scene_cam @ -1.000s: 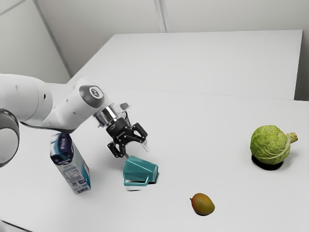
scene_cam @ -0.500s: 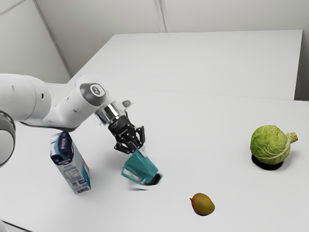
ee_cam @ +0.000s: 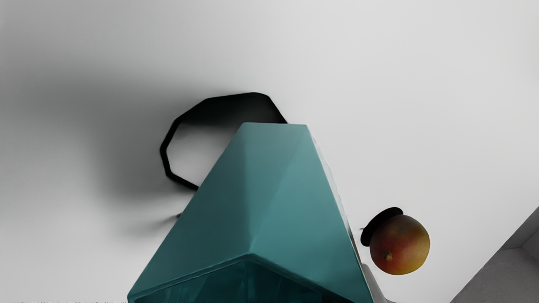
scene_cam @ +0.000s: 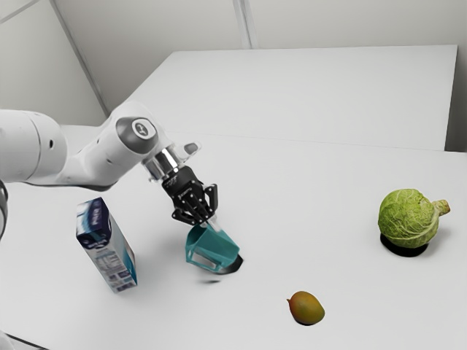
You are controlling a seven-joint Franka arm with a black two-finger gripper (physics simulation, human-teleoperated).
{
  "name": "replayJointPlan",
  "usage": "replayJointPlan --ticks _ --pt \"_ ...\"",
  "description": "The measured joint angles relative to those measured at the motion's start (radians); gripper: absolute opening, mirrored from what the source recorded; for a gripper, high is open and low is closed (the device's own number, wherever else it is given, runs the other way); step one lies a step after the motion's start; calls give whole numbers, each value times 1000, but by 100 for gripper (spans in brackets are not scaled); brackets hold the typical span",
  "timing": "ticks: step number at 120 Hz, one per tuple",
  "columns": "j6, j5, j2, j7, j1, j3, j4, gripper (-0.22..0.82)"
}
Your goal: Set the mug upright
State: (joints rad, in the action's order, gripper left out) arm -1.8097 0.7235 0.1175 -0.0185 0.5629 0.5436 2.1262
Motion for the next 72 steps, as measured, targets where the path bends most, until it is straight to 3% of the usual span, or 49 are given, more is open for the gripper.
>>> replayJointPlan --ticks 72 --pt "-24 -331 -16 -109 6 27 -54 -16"
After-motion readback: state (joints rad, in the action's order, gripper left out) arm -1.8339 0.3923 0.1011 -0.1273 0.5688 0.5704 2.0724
